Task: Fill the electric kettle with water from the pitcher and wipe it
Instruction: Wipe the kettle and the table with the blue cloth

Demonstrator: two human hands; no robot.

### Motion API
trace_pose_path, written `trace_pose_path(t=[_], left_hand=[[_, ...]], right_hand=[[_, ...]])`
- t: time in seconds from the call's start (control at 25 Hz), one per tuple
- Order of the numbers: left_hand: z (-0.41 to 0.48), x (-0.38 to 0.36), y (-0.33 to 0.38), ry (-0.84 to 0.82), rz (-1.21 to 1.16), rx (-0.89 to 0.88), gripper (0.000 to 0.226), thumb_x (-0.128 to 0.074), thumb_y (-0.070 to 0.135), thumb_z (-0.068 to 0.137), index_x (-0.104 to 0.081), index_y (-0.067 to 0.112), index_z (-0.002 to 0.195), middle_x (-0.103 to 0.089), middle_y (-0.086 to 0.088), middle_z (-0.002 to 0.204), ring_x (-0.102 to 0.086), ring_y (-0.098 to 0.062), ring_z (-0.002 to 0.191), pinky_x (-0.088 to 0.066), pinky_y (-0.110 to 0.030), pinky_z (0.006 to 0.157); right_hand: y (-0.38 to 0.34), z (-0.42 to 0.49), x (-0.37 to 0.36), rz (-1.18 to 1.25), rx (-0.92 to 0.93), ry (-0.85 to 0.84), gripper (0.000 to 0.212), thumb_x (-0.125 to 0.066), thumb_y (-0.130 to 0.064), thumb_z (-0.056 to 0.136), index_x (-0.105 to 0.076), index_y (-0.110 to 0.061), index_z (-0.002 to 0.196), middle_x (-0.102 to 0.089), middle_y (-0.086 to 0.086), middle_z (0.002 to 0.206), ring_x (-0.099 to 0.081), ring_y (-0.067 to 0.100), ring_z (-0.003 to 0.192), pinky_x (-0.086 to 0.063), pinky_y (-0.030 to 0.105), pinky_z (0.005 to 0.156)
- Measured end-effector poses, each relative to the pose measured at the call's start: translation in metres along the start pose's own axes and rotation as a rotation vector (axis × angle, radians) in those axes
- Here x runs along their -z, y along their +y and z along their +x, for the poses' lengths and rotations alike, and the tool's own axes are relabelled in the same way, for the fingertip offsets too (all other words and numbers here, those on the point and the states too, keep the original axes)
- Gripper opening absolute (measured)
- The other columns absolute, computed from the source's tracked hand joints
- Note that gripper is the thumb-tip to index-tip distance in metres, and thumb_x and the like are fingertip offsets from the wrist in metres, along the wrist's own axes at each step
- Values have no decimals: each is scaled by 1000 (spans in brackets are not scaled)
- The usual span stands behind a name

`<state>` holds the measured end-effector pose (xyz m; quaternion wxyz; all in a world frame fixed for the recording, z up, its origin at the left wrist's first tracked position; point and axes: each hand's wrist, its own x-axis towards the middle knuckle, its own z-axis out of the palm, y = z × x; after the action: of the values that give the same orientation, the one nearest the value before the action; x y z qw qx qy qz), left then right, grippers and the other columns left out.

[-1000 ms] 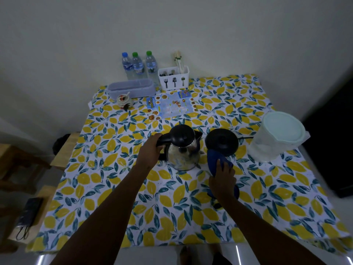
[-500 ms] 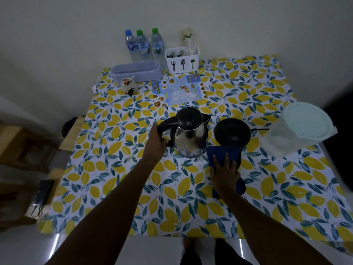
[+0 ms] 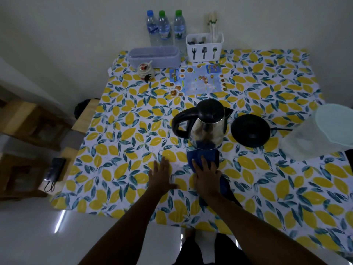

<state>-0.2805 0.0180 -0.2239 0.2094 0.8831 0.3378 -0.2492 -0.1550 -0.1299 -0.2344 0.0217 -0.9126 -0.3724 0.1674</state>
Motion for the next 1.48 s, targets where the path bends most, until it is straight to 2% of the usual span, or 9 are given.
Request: trace_pose_path(t=[0.12, 0.28, 0.44, 0.56, 0.8, 0.96, 1.08, 1.32, 1.48], left_hand=[[1, -2, -7, -7, 10, -23, 129, -71, 66, 65, 11, 14, 150, 21, -3, 159, 16, -37, 145, -9, -59, 115], [3, -4, -9, -8, 1, -30, 131, -72, 66, 64, 13, 15, 150, 22, -3, 159, 18, -38, 144, -8, -60, 115], [3, -6, -12, -11, -44, -54, 133, -74, 65, 62, 13, 16, 150, 23, -2, 158, 20, -37, 144, -5, -60, 115], [4, -5, -12, -11, -60, -52, 133, -75, 63, 63, 15, 17, 149, 25, -2, 158, 22, -36, 143, -3, -59, 115], [5, -7, -11, -6, -47, -34, 131, -76, 59, 65, 16, 18, 149, 24, -2, 158, 23, -36, 143, -3, -59, 115], [4, -7, -10, -11, -46, -31, 132, -76, 60, 64, 16, 18, 149, 24, -2, 158, 23, -36, 143, -3, -59, 115], [6, -6, -11, -24, -54, -37, 133, -75, 61, 63, 17, 17, 149, 25, -3, 158, 24, -36, 142, -2, -59, 115], [7, -9, -12, -13, -45, -40, 134, -75, 63, 62, 17, 17, 148, 25, -3, 158, 23, -36, 143, -2, -58, 115], [6, -8, -12, -14, -52, -41, 134, -75, 62, 63, 17, 17, 149, 25, -3, 158, 23, -36, 142, -2, -59, 115]], right_hand=[[-17, 13, 1, -29, 42, -4, 60, -45, -35, 94, -20, -32, 148, -19, 8, 158, -26, 43, 135, -36, 59, 97], [-19, 26, 3, -63, 117, -60, 60, -45, -36, 95, -19, -32, 149, -16, 7, 158, -24, 41, 134, -34, 58, 99], [22, -5, -4, -53, 133, 71, 60, -61, -30, 84, -40, -28, 141, -44, 11, 144, -46, 42, 116, -48, 57, 81], [36, -20, -11, -72, 113, 65, 63, -70, -28, 78, -47, -26, 137, -50, 13, 138, -49, 43, 111, -50, 58, 76], [-48, 46, -3, -77, 126, 10, 65, -50, -34, 93, -18, -30, 149, -19, 9, 157, -28, 41, 132, -34, 60, 99], [-30, 34, -6, -98, 148, 41, 63, -53, -33, 91, -25, -28, 147, -26, 9, 155, -34, 40, 128, -40, 57, 94], [35, 1, -8, -18, 44, 109, 56, -57, -26, 85, -43, -27, 139, -41, 12, 145, -41, 43, 118, -45, 55, 82], [85, 24, 10, 98, -394, 150, 51, -44, -30, 95, -33, -30, 145, -23, 11, 155, -26, 43, 130, -37, 60, 92], [35, 3, -6, 30, -227, 181, 55, -56, -31, 88, -40, -29, 141, -33, 14, 150, -36, 46, 123, -43, 60, 88]])
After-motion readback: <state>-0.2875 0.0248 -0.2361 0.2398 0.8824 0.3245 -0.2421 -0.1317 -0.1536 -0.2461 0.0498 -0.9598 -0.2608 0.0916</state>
